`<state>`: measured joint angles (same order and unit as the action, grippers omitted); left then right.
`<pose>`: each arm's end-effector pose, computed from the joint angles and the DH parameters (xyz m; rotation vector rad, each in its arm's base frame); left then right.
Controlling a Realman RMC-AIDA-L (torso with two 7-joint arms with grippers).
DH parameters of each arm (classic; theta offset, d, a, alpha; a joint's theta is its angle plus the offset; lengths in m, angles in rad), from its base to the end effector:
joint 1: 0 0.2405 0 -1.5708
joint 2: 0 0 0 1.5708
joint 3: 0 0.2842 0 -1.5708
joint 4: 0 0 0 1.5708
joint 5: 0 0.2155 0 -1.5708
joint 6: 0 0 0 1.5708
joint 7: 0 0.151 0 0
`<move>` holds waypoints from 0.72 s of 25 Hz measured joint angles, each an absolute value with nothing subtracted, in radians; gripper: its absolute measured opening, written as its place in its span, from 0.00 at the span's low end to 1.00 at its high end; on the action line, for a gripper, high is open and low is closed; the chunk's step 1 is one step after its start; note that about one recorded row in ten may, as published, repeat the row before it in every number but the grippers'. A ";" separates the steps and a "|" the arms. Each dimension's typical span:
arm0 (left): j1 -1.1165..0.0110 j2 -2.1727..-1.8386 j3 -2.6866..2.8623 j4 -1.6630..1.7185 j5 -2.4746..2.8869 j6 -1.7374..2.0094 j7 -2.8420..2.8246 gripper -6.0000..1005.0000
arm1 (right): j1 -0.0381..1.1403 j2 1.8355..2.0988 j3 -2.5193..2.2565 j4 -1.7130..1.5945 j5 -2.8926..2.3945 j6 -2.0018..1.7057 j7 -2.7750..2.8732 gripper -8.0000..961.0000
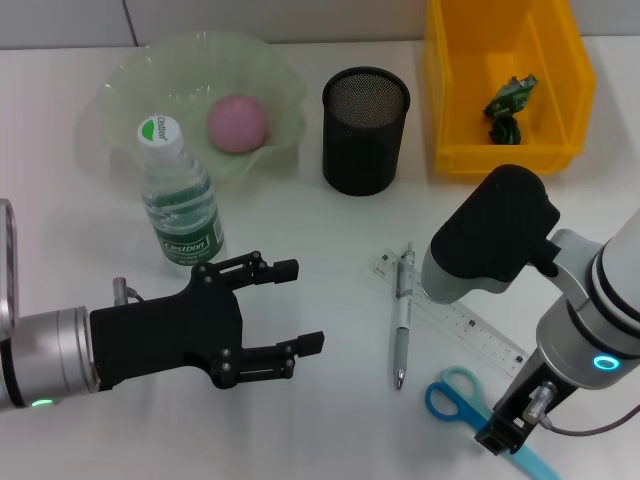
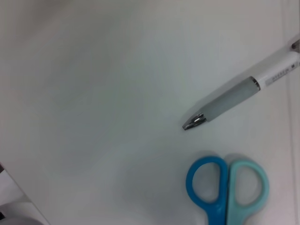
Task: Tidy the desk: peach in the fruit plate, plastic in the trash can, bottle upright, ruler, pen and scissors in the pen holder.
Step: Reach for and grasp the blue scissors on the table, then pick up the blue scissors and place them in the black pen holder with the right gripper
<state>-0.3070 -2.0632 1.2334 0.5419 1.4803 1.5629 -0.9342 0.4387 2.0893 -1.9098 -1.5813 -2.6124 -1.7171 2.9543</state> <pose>-0.2930 0.2673 -0.0673 -2.7777 -0.2592 -0.9189 0.1949 0.2667 -0.0813 -2.6269 0.9977 -0.9121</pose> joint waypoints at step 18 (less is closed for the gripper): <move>-0.308 -2.065 1.226 0.541 1.503 1.562 -0.934 0.79 | 0.450 2.088 -1.937 -1.551 -2.625 -1.710 2.953 0.29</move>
<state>-0.3080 -2.0648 1.2258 0.5409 1.5034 1.5625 -0.9342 0.4504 2.0883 -1.9372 -1.5511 -2.6246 -1.7099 2.9534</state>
